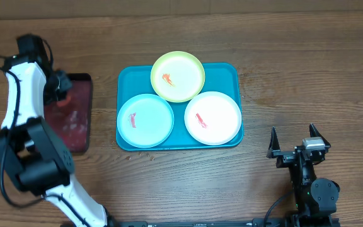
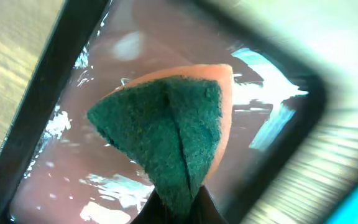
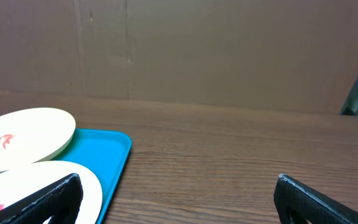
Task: Clean dirty plates on tray and stack at the side
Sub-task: 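Lift the sponge and carry it onto the light blue plate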
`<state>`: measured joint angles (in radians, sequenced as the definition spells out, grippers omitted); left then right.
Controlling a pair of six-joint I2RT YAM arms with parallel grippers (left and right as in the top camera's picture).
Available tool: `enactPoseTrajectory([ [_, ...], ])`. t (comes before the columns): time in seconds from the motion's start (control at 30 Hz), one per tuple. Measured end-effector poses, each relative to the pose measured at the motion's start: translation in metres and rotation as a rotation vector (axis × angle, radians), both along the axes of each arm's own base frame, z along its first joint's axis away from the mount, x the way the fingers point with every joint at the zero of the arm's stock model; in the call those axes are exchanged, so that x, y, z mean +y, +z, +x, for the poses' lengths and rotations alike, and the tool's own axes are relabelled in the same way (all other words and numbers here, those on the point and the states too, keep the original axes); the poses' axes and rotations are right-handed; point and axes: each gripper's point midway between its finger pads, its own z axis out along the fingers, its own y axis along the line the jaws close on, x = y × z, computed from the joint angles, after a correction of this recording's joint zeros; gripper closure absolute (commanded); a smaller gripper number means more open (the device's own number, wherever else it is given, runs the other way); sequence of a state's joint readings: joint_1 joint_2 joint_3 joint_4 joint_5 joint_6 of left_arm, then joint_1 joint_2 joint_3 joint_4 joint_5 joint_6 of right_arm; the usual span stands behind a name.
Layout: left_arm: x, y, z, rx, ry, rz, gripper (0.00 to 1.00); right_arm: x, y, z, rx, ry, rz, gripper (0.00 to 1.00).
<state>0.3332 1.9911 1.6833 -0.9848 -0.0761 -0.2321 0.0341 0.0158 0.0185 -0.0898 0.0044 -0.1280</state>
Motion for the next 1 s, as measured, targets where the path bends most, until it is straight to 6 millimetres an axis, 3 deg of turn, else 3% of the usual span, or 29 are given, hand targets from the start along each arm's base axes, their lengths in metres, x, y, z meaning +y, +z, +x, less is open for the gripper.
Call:
enactPoseTrajectory([
  [0.2,-0.028,0.084,0.013,-0.222,-0.067,0.015,0.96,0.000,0.000,0.000,0.000,0.000,0.000,0.00],
  [0.33,-0.026,0.107,0.010,-0.270,-0.063,0.040,0.96,0.000,0.000,0.000,0.000,0.000,0.000,0.00],
  [0.47,-0.014,0.089,0.012,-0.243,-0.038,0.078,0.96,0.000,0.000,0.000,0.000,0.000,0.000,0.00],
  [0.53,-0.010,0.059,0.010,-0.180,-0.030,0.076,0.96,0.000,0.000,0.000,0.001,0.000,0.000,0.00],
  [0.67,-0.003,-0.026,-0.017,0.085,-0.012,0.069,0.96,0.000,0.000,0.000,0.000,0.000,0.000,0.00],
  [0.77,0.002,-0.059,-0.042,0.241,-0.004,0.089,0.96,0.000,0.000,0.000,0.000,0.000,0.000,0.00],
  [0.87,0.007,-0.047,-0.041,0.237,0.002,0.121,0.96,0.000,0.000,0.000,0.000,0.000,0.000,0.00],
  [1.0,0.010,0.003,-0.021,0.093,0.011,0.147,0.96,0.000,0.000,0.000,0.000,0.000,0.000,0.00],
])
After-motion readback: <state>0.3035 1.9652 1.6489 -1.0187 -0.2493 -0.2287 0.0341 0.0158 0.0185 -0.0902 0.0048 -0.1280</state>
